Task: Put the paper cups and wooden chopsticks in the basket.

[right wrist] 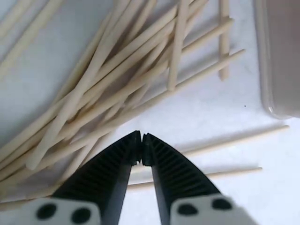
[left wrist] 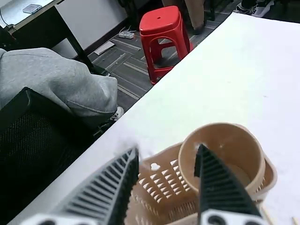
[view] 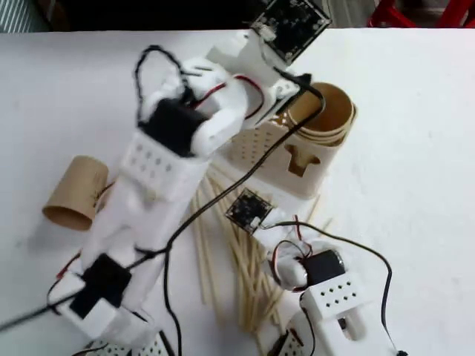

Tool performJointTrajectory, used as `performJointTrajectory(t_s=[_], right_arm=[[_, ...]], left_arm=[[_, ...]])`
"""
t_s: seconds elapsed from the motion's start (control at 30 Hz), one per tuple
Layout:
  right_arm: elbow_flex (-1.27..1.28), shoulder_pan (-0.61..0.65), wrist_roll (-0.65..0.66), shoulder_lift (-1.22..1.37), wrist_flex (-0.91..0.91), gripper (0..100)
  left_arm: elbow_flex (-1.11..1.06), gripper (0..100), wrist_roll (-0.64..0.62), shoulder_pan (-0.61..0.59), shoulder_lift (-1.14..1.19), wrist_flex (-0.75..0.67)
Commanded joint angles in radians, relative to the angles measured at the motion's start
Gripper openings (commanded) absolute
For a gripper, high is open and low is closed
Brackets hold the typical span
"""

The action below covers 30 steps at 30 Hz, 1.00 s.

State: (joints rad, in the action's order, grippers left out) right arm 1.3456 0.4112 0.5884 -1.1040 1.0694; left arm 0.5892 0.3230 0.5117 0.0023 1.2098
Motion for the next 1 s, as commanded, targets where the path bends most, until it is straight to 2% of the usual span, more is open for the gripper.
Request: performJointTrajectory(t_s=[0.0, 0.27, 0.43, 0.53, 0.7, 0.87, 0.97], right_arm=[[-0.005, 0.005, 0.002, -0.010, -0.013, 2.0], [-0.005, 0.004, 0.002, -0.010, -0.013, 2.0], [-0.005, 0.002, 0.002, -0.010, -0.013, 2.1], [-0.005, 0.002, 0.002, -0.010, -0.013, 2.1], [-0.003, 0.001, 0.002, -0.010, -0.013, 2.1], [-0.003, 0.001, 0.003, -0.010, -0.013, 2.2], [-0.003, 0.001, 0.005, -0.010, -0.013, 2.2]], left_arm=[[0.083, 20, 0.112, -0.045, -0.139, 0.173], [0.077, 20, 0.285, -0.222, -0.239, 0.443], [0.075, 20, 0.351, -0.331, -0.246, 0.580], [0.031, 21, 0.370, -0.446, -0.246, 0.578], [-0.173, 21, 0.522, -0.568, -0.275, 0.577], [-0.428, 20, 0.632, -0.604, -0.467, 0.563], [-0.623, 21, 0.681, -0.627, -0.621, 0.493]])
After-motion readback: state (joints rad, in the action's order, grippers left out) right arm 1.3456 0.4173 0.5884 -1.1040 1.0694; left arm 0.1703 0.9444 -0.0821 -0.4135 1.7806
